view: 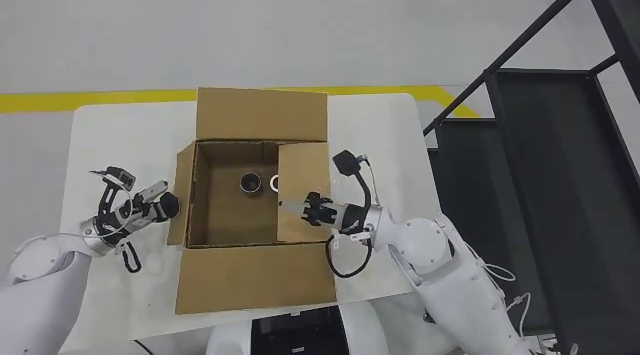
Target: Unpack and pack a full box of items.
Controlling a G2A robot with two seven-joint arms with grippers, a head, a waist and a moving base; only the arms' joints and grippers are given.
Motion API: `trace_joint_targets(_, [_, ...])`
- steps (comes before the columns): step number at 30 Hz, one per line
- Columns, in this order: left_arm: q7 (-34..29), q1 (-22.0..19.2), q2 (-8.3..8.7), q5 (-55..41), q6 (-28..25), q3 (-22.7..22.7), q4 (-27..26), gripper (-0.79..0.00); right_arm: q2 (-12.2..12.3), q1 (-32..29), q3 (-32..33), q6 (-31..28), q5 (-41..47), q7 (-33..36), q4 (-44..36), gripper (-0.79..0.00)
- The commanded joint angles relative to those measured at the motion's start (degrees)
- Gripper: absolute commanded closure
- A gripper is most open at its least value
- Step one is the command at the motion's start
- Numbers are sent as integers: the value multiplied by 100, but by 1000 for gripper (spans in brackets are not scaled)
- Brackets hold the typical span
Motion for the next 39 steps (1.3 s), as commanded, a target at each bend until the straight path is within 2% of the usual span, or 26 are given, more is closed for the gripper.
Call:
trace_joint_targets(1, [-27, -70, 33, 13, -28, -150, 4, -785, 9, 9, -4, -4, 1, -4, -35, -785])
trace_joint_targets(5, [-248, -164, 137, -49, 58, -596, -296, -785, 40, -8, 81, 4, -29, -5, -160, -785])
trace_joint_targets(10, [-620, -267, 267, 141, 403, -1019, -1042, -785, 82, -88, 198, -13, -29, 12, -240, -785])
trace_joint_targets(20, [-824, -626, 320, -196, 852, -1165, -2341, -785, 139, -294, 248, -157, 53, -73, -236, -785])
trace_joint_targets(27, [-890, -670, 275, -208, 1274, -568, -3015, -785, 188, -448, 402, -146, 36, -194, -258, -785])
trace_joint_targets(35, [-209, -514, 130, 14, 1247, 419, -3380, -785, 248, -739, 598, -174, 42, -304, -305, -785])
trace_joint_targets(39, [9, -505, 71, 476, 1144, 862, -3470, -785, 273, -843, 630, -142, -15, -347, -328, -785])
